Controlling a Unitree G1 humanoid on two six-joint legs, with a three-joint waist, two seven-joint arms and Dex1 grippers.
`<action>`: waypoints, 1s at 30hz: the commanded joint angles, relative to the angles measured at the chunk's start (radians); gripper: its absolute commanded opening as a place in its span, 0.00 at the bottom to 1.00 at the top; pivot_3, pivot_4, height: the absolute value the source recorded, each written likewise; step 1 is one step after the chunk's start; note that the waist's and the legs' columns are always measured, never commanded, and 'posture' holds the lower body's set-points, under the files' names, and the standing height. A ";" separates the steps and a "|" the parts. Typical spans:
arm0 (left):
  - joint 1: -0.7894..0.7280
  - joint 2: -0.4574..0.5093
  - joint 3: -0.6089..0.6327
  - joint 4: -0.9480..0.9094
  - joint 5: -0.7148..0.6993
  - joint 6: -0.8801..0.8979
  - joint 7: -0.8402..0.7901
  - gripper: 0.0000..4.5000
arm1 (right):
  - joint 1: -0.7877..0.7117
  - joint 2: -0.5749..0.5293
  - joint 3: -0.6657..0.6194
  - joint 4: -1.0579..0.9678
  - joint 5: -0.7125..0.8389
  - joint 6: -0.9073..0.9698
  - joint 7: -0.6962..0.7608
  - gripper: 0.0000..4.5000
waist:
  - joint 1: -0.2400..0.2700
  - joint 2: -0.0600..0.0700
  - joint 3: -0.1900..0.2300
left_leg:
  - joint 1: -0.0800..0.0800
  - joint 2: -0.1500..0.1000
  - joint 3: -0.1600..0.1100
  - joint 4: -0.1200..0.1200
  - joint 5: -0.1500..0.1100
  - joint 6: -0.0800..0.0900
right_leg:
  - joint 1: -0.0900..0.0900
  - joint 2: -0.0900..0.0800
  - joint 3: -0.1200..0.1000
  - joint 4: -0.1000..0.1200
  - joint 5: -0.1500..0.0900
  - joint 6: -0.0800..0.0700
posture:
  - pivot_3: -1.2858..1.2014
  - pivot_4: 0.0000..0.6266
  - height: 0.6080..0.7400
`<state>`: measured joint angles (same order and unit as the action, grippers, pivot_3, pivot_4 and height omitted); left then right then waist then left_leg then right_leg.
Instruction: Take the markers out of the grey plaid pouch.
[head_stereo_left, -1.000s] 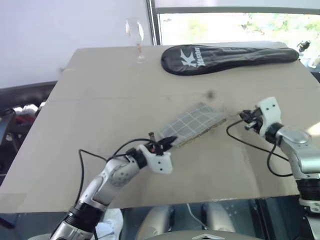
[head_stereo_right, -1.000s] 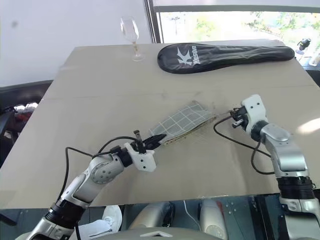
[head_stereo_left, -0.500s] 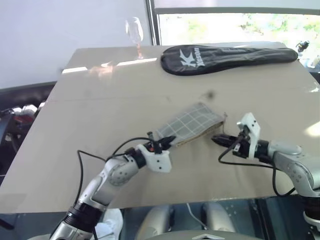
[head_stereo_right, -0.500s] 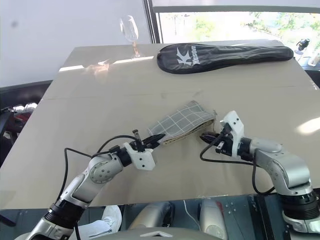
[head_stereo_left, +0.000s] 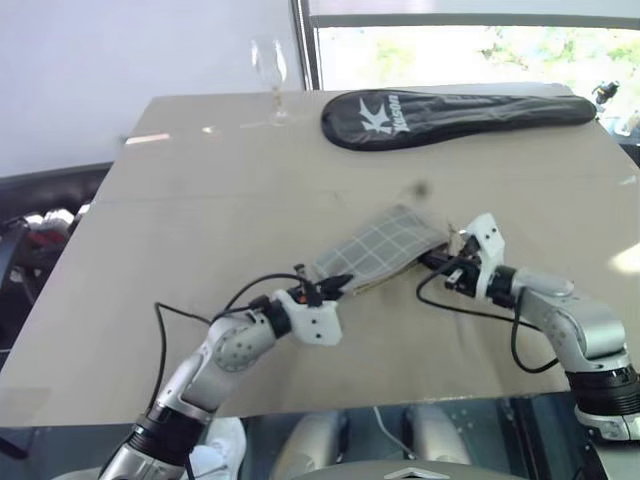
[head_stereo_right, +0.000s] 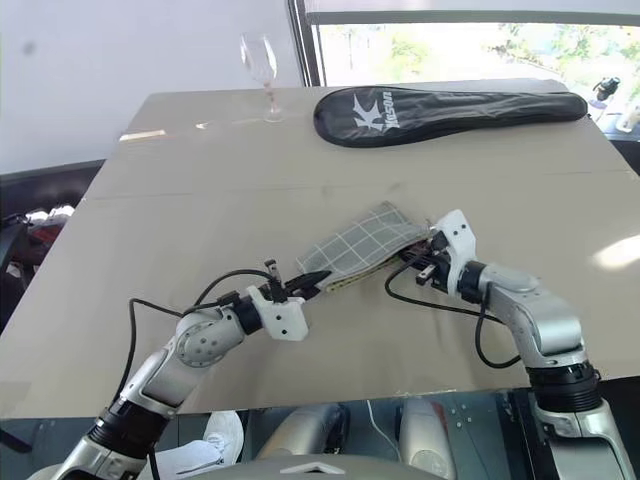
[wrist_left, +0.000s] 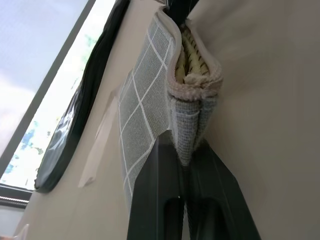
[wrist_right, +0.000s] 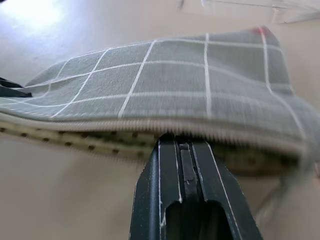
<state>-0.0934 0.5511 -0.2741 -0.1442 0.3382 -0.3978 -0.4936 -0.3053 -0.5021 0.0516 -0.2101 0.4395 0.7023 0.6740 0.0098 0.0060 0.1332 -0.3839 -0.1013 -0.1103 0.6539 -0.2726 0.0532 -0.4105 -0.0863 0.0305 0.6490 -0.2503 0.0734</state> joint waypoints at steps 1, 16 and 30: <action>0.004 -0.025 0.024 -0.082 -0.140 0.072 -0.051 0.00 | -0.048 -0.028 0.056 -0.029 -0.044 -0.053 0.048 0.20 | 0.000 0.000 0.000 | 0.000 0.000 0.000 0.000 0.000 0.000 | 0.000 0.000 0.000 0.000 0.000 0.000 | 0.52 0.24 1.00; -0.071 -0.128 0.022 -0.340 -0.643 0.689 -0.241 0.00 | -0.332 -0.121 0.352 -0.034 -0.345 -0.070 0.163 0.93 | -0.016 -0.002 0.001 | -0.004 0.000 -0.002 0.004 0.000 0.000 | -0.002 0.000 -0.002 0.000 0.000 0.000 | 0.52 0.24 1.00; -0.125 -0.206 0.093 -0.353 -1.001 1.036 -0.234 0.00 | -0.470 -0.340 0.515 -0.093 -0.468 -0.059 0.506 0.93 | -0.021 -0.003 0.002 | -0.011 0.000 -0.005 0.013 0.000 0.000 | -0.003 0.000 -0.005 0.002 0.000 0.000 | 0.52 0.24 1.00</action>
<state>-0.2078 0.3547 -0.2021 -0.4618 -0.6093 0.6256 -0.7243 -0.7562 -0.8436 0.5402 -0.3041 0.0031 0.6559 1.1590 -0.0107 0.0030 0.1355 -0.3944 -0.1013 -0.1159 0.6671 -0.2726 0.0531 -0.4135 -0.0858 0.0250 0.6515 -0.2503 0.0733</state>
